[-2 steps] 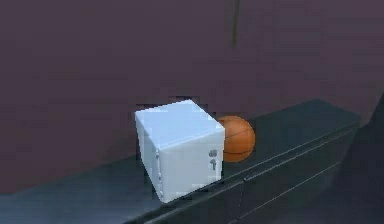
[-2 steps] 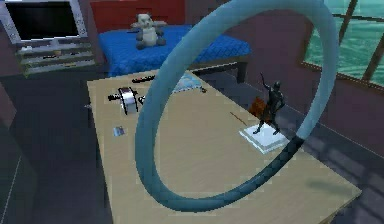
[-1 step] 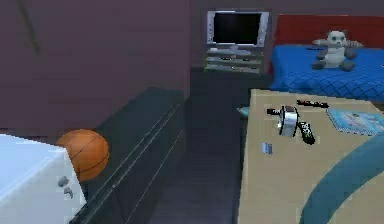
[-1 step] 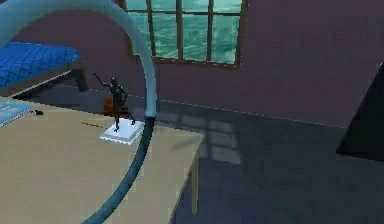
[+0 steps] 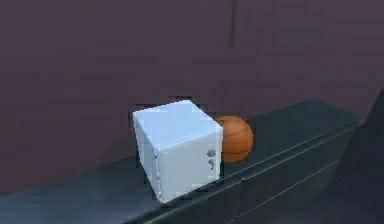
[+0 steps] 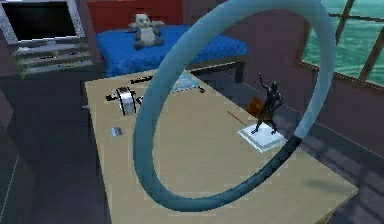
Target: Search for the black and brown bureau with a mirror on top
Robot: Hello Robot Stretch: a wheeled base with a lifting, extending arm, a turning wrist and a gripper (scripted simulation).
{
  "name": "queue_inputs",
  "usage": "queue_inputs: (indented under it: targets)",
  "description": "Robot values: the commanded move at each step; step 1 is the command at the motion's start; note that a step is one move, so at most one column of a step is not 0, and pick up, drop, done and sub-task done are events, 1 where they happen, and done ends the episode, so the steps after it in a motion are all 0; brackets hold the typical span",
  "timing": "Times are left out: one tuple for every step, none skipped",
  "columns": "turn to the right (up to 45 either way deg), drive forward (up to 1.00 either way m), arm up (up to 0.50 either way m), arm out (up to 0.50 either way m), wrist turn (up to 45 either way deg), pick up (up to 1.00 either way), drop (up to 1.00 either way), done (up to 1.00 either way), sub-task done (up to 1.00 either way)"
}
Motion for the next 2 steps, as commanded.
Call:
queue_inputs:
  targets:
    - [45.0, 0.00, 0.00, 0.00, 0.0, 0.00, 0.00, 0.00, 0.00]
    - [39.0, 0.00, 0.00, 0.00, 0.0, 0.00, 0.00, 0.00, 0.00]
